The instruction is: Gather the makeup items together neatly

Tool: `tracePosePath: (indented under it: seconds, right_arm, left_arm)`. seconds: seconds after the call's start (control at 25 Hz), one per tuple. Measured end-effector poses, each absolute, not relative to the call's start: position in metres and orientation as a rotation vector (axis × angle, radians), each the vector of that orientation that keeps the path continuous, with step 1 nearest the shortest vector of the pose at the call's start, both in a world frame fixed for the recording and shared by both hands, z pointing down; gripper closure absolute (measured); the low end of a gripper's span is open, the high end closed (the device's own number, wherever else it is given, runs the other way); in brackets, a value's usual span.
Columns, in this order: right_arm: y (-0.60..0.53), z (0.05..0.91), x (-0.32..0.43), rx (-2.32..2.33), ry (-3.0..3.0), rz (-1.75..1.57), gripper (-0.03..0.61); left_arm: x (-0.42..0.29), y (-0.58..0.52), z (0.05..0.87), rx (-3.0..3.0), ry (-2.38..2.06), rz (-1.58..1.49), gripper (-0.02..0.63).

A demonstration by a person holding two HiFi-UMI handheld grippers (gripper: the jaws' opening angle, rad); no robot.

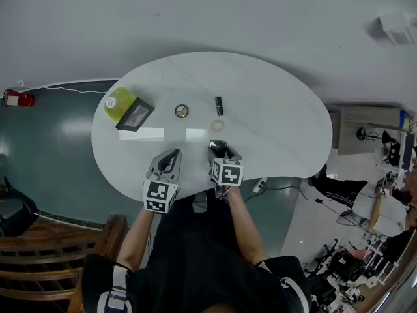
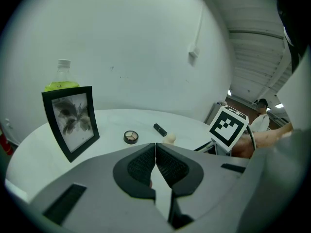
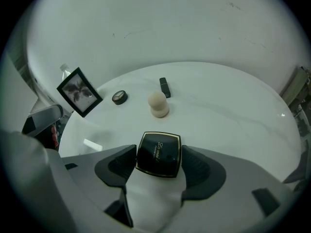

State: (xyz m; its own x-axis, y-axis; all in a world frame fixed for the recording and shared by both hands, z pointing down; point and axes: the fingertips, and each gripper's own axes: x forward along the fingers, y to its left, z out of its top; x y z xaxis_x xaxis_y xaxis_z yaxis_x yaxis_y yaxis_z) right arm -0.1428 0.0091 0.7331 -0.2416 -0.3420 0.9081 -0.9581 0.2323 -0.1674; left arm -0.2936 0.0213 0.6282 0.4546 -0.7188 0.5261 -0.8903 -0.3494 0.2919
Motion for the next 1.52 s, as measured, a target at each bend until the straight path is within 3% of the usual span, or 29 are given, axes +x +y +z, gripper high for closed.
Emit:
tracePosePath:
  seconds: [1.08, 1.52]
  right_arm:
    - [0.011, 0.741, -0.147, 1.178, -1.72, 0.967, 0.293]
    - [-0.001, 0.682, -0.123, 1.266, -1.834, 0.872, 0.29]
  left_arm:
    - [-0.304, 0.021, 0.625, 2.156, -1.364, 0.416, 0.594]
    - [-0.292, 0.022, 0.608, 2.217, -1.378, 0.413, 0.594]
